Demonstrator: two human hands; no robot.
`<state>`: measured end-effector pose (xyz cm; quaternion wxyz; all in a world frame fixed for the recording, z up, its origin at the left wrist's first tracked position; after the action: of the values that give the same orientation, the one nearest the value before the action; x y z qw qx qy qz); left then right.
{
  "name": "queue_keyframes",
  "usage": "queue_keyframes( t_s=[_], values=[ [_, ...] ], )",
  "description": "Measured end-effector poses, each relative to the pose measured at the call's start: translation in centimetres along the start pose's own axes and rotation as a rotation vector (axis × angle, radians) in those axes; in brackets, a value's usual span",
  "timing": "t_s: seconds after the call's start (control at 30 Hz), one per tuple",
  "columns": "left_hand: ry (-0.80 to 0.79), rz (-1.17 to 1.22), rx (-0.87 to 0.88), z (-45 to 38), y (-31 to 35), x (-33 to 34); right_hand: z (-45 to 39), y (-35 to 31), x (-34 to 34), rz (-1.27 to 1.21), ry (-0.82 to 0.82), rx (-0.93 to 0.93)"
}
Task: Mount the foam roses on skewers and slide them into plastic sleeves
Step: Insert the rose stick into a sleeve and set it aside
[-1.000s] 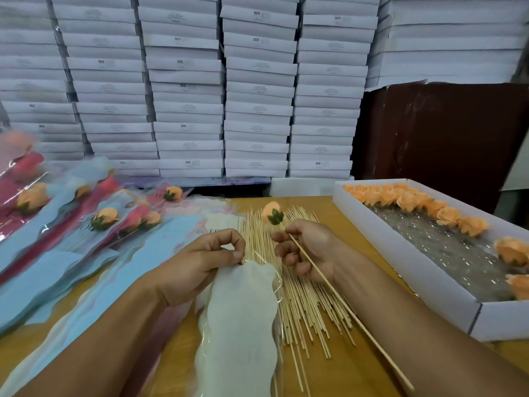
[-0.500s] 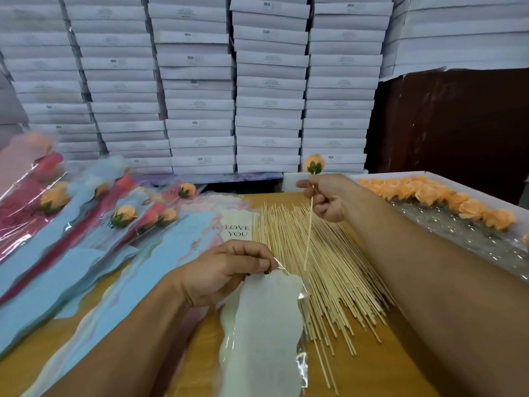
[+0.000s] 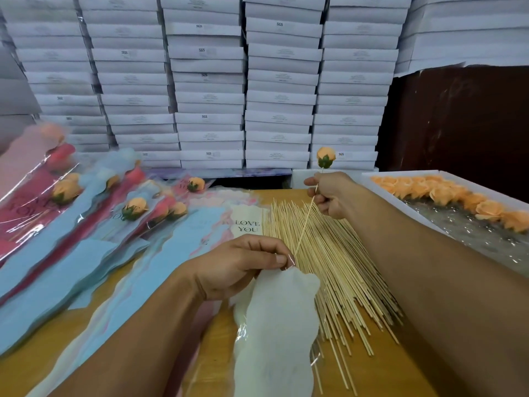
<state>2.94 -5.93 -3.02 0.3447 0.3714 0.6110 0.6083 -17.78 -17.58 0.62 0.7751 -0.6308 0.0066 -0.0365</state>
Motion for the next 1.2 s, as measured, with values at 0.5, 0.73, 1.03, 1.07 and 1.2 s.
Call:
queue_keyframes(
  t_s=[0.5,0.73,1.03,1.07,1.2],
  values=[
    [0.242,0.118,0.117,-0.2,0.5,-0.8,8.0,3.2,3.7,0.054,-0.406,-0.054],
    [0.291,0.182,0.16,0.0,0.9,-1.2,9.0,4.3,3.7,0.075,-0.56,-0.046],
    [0.207,0.147,0.075,-0.5,0.3,-0.3,8.3,3.9,1.7,-0.22,-0.371,-0.216],
    [0.2,0.14,0.065,-0.5,0.2,-0.2,8.4,3.9,1.8,-0.237,-0.366,-0.217],
    [0.206,0.088,0.064,-0.6,0.1,-0.2,8.6,4.0,1.7,-0.162,-0.354,-0.228]
  ],
)
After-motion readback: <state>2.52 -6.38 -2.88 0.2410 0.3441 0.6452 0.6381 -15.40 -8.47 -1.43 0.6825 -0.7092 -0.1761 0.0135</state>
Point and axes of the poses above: each hand's wrist, its own z-axis away from the middle knuckle, its own x-axis out of the palm, y = z × x, the point moved 3 cm from there along -z, towards the middle knuckle, and after that the axes turned 12 degrees about -y, right-handed, at the moved point
